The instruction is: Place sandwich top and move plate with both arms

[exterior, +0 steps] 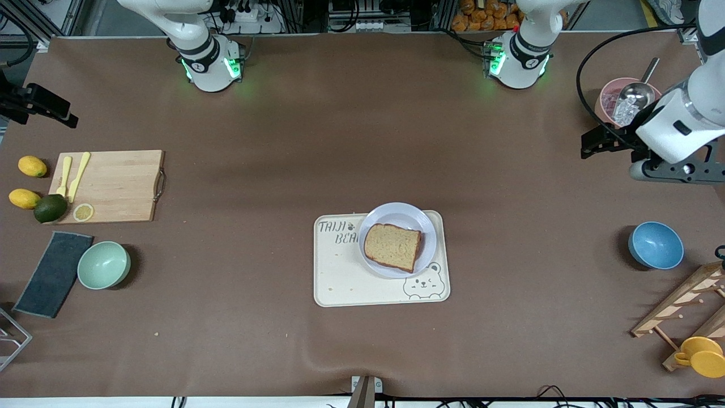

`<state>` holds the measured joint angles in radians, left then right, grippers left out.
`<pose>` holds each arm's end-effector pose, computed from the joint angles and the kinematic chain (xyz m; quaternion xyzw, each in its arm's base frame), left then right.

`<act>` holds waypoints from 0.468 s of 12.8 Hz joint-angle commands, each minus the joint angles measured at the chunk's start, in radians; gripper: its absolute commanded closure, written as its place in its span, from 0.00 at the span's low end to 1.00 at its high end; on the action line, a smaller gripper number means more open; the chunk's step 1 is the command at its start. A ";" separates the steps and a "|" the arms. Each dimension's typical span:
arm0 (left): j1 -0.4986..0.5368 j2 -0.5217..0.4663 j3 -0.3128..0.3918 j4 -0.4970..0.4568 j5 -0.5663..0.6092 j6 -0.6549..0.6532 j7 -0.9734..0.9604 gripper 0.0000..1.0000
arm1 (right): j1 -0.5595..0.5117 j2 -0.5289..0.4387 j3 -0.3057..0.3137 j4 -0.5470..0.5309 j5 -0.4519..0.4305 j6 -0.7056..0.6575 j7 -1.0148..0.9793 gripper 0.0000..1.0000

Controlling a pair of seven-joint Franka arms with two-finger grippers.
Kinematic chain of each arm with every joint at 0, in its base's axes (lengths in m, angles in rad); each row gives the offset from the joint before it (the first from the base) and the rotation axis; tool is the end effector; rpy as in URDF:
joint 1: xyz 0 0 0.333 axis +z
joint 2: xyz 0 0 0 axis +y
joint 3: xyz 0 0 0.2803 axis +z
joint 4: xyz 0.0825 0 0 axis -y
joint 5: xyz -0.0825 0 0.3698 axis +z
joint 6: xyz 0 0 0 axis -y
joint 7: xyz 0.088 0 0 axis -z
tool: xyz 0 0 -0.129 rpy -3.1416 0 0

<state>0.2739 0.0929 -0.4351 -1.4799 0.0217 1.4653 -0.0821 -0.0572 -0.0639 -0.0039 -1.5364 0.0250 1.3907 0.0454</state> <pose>0.5447 -0.0759 0.5530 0.9980 -0.0390 -0.0501 0.0027 0.5008 -0.0271 0.6007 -0.9978 0.0514 0.0408 0.0128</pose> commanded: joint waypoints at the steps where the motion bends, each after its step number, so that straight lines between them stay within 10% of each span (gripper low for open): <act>1: -0.199 -0.041 0.210 -0.011 0.009 0.003 -0.016 0.00 | 0.003 0.012 -0.004 0.028 0.015 -0.018 0.017 0.00; 6: -0.240 -0.100 0.271 -0.114 0.004 0.073 -0.016 0.00 | 0.003 0.012 -0.004 0.028 0.015 -0.016 0.017 0.00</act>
<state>0.0470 0.0585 -0.1900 -1.5038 0.0217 1.4871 -0.0823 -0.0572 -0.0639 -0.0041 -1.5358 0.0250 1.3906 0.0458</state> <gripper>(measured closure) 0.000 0.000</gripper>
